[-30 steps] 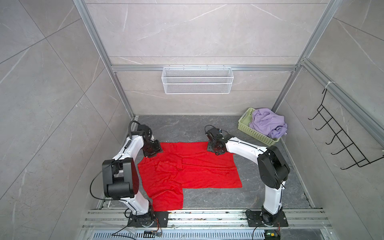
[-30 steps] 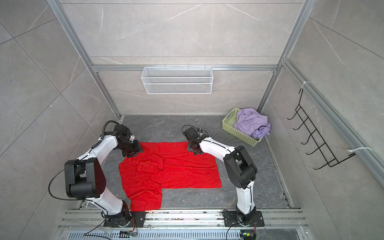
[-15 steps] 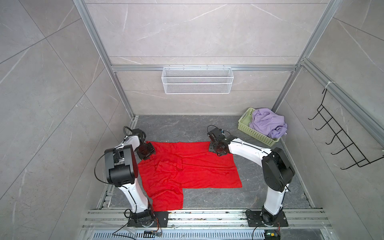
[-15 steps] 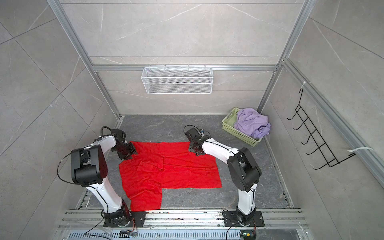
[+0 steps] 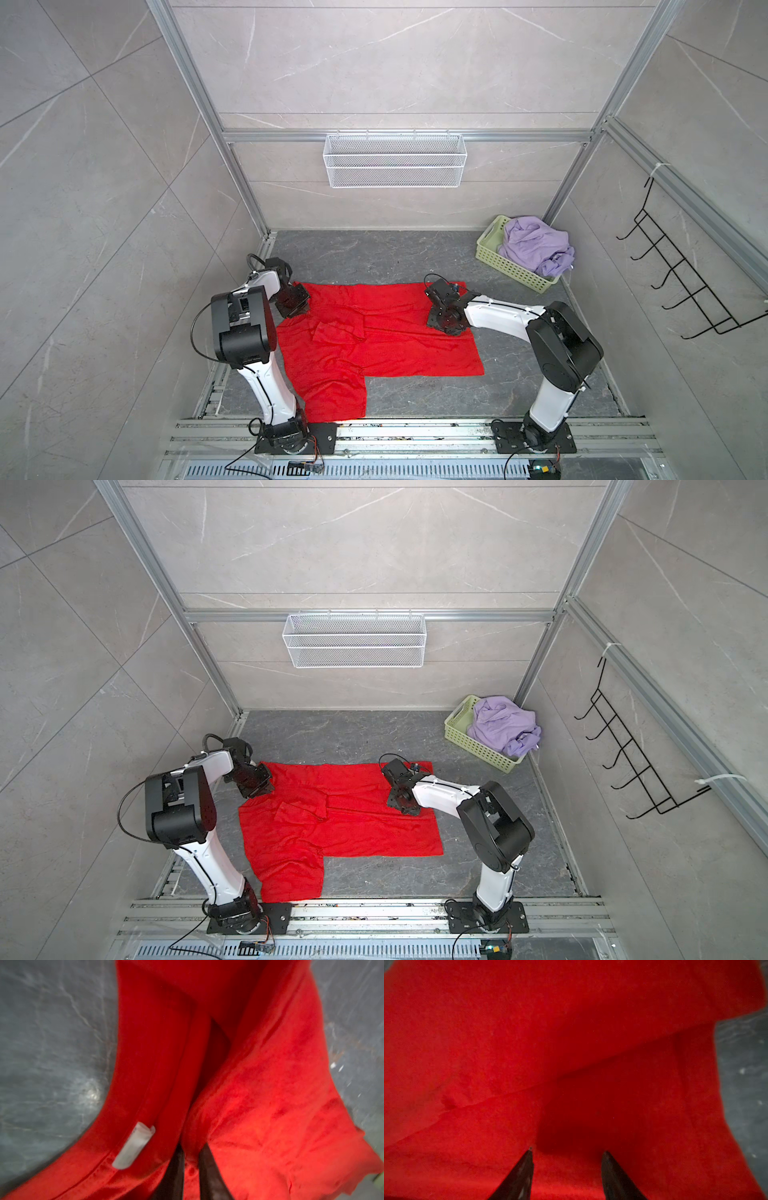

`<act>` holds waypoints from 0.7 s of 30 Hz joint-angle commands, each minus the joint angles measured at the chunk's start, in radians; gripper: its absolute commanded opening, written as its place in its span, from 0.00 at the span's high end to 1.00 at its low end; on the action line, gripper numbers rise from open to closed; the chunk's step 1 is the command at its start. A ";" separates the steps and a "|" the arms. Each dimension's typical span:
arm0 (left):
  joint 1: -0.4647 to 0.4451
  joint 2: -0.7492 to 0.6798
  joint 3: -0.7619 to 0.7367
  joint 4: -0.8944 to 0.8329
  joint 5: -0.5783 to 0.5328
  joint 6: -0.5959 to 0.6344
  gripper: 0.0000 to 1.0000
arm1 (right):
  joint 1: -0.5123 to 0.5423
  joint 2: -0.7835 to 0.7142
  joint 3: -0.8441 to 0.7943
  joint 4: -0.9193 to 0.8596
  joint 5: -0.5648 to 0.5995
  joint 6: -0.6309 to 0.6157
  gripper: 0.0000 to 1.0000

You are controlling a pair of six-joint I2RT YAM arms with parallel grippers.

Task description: Fold and stack the t-shirts

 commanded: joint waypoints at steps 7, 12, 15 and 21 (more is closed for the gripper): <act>-0.001 -0.011 0.037 -0.052 -0.043 0.043 0.93 | -0.012 0.045 -0.053 0.027 0.049 0.083 0.45; 0.024 0.003 0.068 -0.066 -0.045 0.068 1.00 | -0.035 0.023 -0.125 0.028 0.066 0.158 0.46; 0.037 0.010 0.088 -0.077 -0.044 0.083 1.00 | -0.048 -0.003 -0.149 0.010 0.084 0.169 0.45; 0.054 0.031 0.140 -0.102 -0.029 0.117 1.00 | -0.071 -0.031 -0.162 -0.015 0.103 0.156 0.45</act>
